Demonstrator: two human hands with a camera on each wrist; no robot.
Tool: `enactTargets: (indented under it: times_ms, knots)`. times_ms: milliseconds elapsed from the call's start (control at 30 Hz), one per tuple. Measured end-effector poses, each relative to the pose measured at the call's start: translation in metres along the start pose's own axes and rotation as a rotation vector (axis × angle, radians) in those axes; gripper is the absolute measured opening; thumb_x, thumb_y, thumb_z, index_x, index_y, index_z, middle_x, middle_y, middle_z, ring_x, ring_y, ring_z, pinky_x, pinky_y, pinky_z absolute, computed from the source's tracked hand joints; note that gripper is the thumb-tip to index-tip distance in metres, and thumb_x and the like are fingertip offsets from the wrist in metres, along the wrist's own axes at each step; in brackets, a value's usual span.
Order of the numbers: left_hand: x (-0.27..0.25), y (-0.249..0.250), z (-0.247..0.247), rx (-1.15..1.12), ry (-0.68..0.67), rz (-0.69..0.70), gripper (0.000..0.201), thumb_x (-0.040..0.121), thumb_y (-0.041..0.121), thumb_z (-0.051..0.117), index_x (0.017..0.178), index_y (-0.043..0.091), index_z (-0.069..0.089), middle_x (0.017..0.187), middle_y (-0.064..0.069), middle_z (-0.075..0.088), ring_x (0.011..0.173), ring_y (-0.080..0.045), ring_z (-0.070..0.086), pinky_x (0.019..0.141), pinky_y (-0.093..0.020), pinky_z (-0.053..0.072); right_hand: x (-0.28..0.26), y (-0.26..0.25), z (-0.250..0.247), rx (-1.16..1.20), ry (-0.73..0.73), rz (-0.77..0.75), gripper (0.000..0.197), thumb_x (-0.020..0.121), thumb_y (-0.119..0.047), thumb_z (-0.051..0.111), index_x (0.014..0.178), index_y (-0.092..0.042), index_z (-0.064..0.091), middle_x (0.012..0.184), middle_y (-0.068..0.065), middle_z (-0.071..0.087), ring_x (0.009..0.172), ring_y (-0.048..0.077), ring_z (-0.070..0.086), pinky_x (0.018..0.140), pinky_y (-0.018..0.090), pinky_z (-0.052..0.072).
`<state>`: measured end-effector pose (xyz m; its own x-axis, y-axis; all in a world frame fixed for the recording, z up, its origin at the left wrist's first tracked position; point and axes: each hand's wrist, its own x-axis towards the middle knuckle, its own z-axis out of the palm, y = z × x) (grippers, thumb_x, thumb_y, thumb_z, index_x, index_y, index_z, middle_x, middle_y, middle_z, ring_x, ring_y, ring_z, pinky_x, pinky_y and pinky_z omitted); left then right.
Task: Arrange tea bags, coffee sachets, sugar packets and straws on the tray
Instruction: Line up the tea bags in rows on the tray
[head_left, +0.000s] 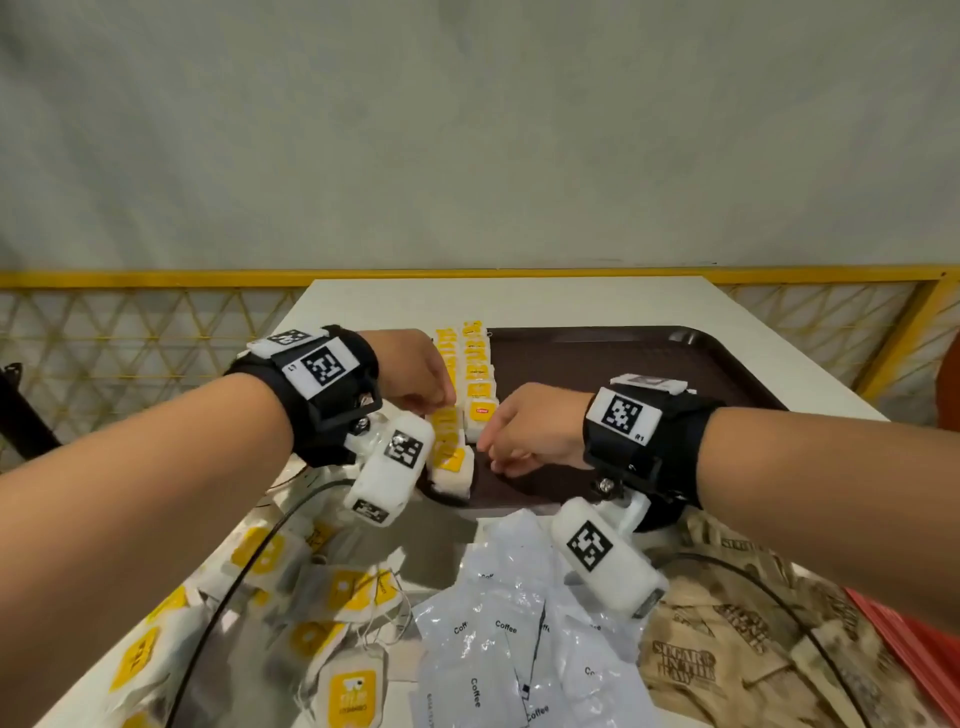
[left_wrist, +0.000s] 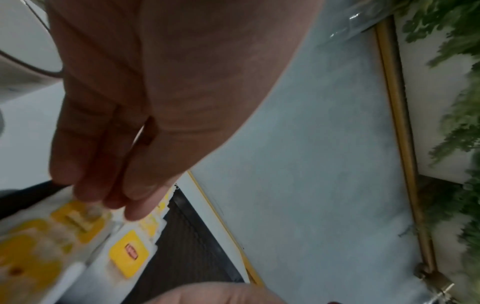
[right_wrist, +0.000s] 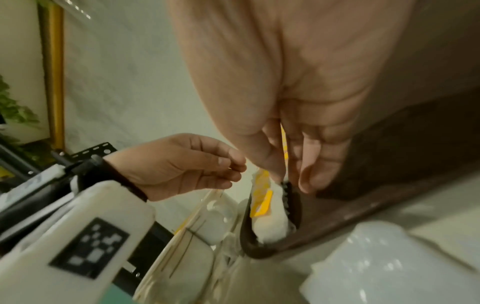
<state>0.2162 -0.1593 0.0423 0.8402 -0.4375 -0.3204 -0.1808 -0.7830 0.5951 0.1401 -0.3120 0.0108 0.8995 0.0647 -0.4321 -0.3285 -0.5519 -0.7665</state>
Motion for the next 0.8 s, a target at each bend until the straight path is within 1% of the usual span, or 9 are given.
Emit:
enactTargets:
  times_ms: [133, 233, 300, 367, 400, 467, 533, 700, 800]
  knots:
    - [-0.010, -0.005, 0.012, 0.035, -0.066, -0.025, 0.019, 0.091, -0.003, 0.054, 0.100, -0.002, 0.071, 0.099, -0.020, 0.069, 0.093, -0.025, 0.063, 0.098, -0.042, 0.050, -0.004, 0.001, 0.013, 0.015, -0.035, -0.045, 0.013, 0.089, 0.008, 0.055, 0.094, 0.002, 0.066, 0.068, 0.006, 0.061, 0.067, 0.013, 0.058, 0.074, 0.024, 0.051]
    - [-0.021, -0.009, 0.010, 0.032, -0.071, 0.004, 0.017, 0.089, 0.001, 0.059, 0.093, 0.004, 0.075, 0.090, -0.011, 0.073, 0.100, -0.030, 0.066, 0.100, -0.044, 0.048, -0.004, 0.001, 0.016, -0.052, 0.018, -0.115, 0.017, 0.086, 0.009, 0.056, 0.098, 0.004, 0.068, 0.068, 0.002, 0.063, 0.070, 0.016, 0.057, 0.077, 0.030, 0.052]
    - [-0.035, -0.009, 0.003, -0.042, -0.106, 0.031, 0.018, 0.089, 0.001, 0.059, 0.088, 0.007, 0.076, 0.091, -0.009, 0.074, 0.104, -0.032, 0.066, 0.098, -0.045, 0.049, -0.006, 0.000, 0.020, -0.126, 0.103, -0.179, 0.016, 0.083, 0.007, 0.058, 0.088, -0.002, 0.070, 0.076, 0.009, 0.062, 0.073, 0.020, 0.056, 0.076, 0.037, 0.052]
    - [-0.060, -0.003, -0.005, -0.204, -0.168, 0.075, 0.020, 0.092, -0.004, 0.053, 0.094, 0.002, 0.072, 0.087, -0.011, 0.073, 0.088, -0.025, 0.070, 0.089, -0.036, 0.055, -0.014, -0.006, 0.030, -0.164, 0.109, -0.264, 0.012, 0.081, 0.002, 0.062, 0.082, -0.006, 0.071, 0.085, 0.019, 0.065, 0.072, 0.019, 0.056, 0.076, 0.037, 0.054]
    - [-0.076, 0.000, -0.009, -0.290, -0.197, 0.108, 0.021, 0.092, -0.006, 0.051, 0.096, 0.000, 0.070, 0.084, -0.012, 0.072, 0.080, -0.019, 0.069, 0.084, -0.032, 0.057, -0.023, -0.010, 0.037, -0.231, 0.056, -0.314, 0.010, 0.081, -0.003, 0.065, 0.087, -0.007, 0.072, 0.092, 0.019, 0.068, 0.076, 0.017, 0.058, 0.080, 0.035, 0.055]
    - [-0.110, 0.001, -0.014, -0.362, -0.211, 0.185, 0.019, 0.090, -0.007, 0.052, 0.096, 0.000, 0.069, 0.082, -0.012, 0.069, 0.076, -0.015, 0.067, 0.079, -0.029, 0.059, -0.044, -0.019, 0.056, -0.493, -0.097, -0.411, 0.025, 0.083, -0.020, 0.071, 0.107, -0.017, 0.070, 0.107, 0.002, 0.069, 0.090, 0.009, 0.060, 0.082, 0.020, 0.051]
    - [-0.143, -0.008, -0.013, -0.245, -0.179, 0.216, 0.014, 0.087, -0.002, 0.060, 0.094, 0.003, 0.071, 0.077, -0.005, 0.070, 0.073, -0.012, 0.066, 0.073, -0.027, 0.058, -0.062, -0.026, 0.080, -0.738, -0.221, -0.487, 0.047, 0.082, -0.035, 0.073, 0.126, -0.024, 0.060, 0.120, -0.007, 0.061, 0.106, 0.007, 0.056, 0.079, 0.013, 0.045]
    - [-0.184, -0.060, 0.010, 0.337, -0.208, 0.058, 0.010, 0.081, 0.026, 0.073, 0.091, 0.027, 0.072, 0.079, 0.011, 0.069, 0.067, -0.006, 0.065, 0.067, -0.022, 0.055, -0.057, -0.016, 0.124, -0.968, -0.274, -0.549, 0.078, 0.069, -0.043, 0.082, 0.132, -0.018, 0.045, 0.128, 0.007, 0.048, 0.113, 0.026, 0.050, 0.095, 0.039, 0.047]
    - [-0.180, -0.083, 0.024, 0.504, -0.188, 0.004, 0.019, 0.079, 0.035, 0.073, 0.097, 0.030, 0.071, 0.089, 0.012, 0.068, 0.075, -0.003, 0.061, 0.070, -0.017, 0.049, -0.051, -0.015, 0.132, -1.014, -0.208, -0.602, 0.066, 0.075, -0.033, 0.077, 0.132, -0.020, 0.045, 0.126, 0.011, 0.049, 0.111, 0.031, 0.051, 0.094, 0.042, 0.045]
